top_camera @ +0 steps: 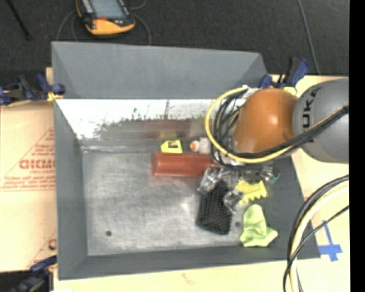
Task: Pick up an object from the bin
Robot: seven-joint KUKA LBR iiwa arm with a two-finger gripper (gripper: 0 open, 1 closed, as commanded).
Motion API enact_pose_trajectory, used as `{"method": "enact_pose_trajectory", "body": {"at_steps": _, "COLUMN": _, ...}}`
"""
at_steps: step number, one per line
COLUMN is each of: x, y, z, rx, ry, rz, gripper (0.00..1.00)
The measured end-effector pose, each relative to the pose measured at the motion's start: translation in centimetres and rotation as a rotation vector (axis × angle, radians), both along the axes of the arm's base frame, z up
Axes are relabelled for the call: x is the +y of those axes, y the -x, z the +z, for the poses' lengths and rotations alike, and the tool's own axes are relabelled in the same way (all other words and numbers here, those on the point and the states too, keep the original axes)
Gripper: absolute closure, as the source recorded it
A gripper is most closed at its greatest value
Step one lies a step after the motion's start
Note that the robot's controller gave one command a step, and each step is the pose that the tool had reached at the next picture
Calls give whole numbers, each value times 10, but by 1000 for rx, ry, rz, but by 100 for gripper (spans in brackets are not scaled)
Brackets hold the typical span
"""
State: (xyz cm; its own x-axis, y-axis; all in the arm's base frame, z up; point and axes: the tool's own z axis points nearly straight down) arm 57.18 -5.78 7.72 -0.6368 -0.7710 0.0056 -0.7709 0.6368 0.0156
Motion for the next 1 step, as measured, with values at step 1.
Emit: {"method": "enact_pose_trajectory", "body": {"at_steps": 1, "x": 8, "y": 0, "z": 169, "rx": -23, "ry": 6, "rz": -35, "gripper": 100}}
